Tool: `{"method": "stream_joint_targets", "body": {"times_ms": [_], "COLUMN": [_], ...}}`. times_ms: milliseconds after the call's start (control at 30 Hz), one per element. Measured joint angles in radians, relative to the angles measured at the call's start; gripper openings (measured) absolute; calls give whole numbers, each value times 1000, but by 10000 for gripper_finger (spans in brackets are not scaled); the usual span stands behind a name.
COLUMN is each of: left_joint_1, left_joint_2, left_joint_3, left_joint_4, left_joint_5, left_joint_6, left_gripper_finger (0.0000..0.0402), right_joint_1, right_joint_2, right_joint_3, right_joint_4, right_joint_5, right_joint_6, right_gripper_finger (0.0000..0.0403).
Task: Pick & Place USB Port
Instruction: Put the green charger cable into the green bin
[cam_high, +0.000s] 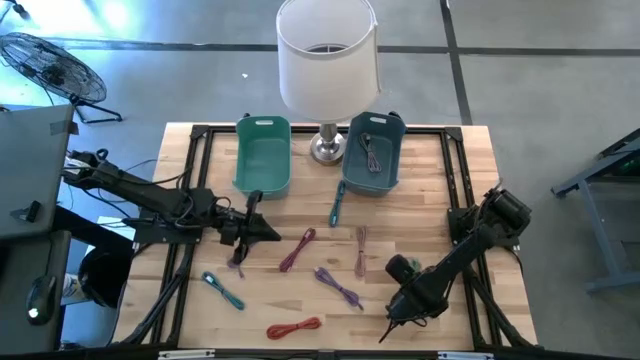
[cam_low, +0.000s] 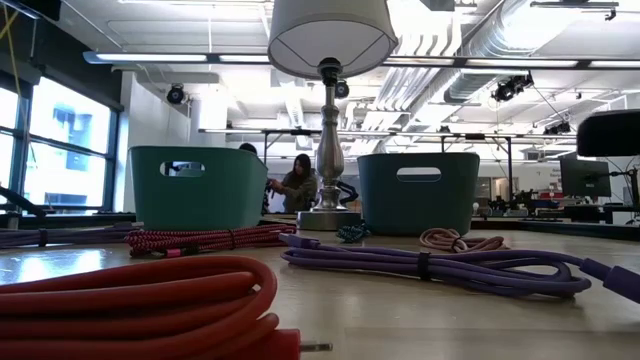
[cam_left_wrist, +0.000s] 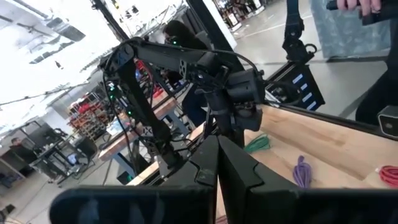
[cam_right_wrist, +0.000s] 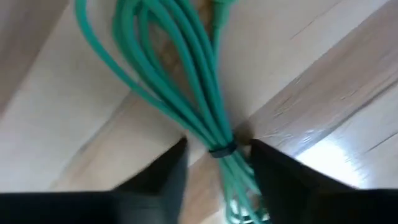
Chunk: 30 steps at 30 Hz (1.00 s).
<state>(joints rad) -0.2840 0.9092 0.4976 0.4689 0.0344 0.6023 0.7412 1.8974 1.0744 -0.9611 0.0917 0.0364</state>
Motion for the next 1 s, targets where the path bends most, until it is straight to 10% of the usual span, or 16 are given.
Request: {"method": "stream_joint_targets", "body": {"times_ms": [133,467,733,1000], "left_joint_1": [2,3,48,97], "left_joint_2": [0,-1,-1,-5], "left_joint_3": [0,0,1,2], "left_joint_4": [-1,30,46,95], "left_joint_5": [-1,-280,-186,-153], "left_joint_6": [3,-22,-50,-124], "left_gripper_finger": [5,5,16,133], "right_joint_1": [3,-18,-25,-28], "right_joint_2": [-13,-86,-151,-155], "right_joint_3": [-5,116,321,431], "right_joint_4": [-10,-241,-264,-79], "right_joint_5": [14,408,654,780], "right_joint_6": [88,391,419,169], "right_gripper_finger": [22,13,13,13]}}
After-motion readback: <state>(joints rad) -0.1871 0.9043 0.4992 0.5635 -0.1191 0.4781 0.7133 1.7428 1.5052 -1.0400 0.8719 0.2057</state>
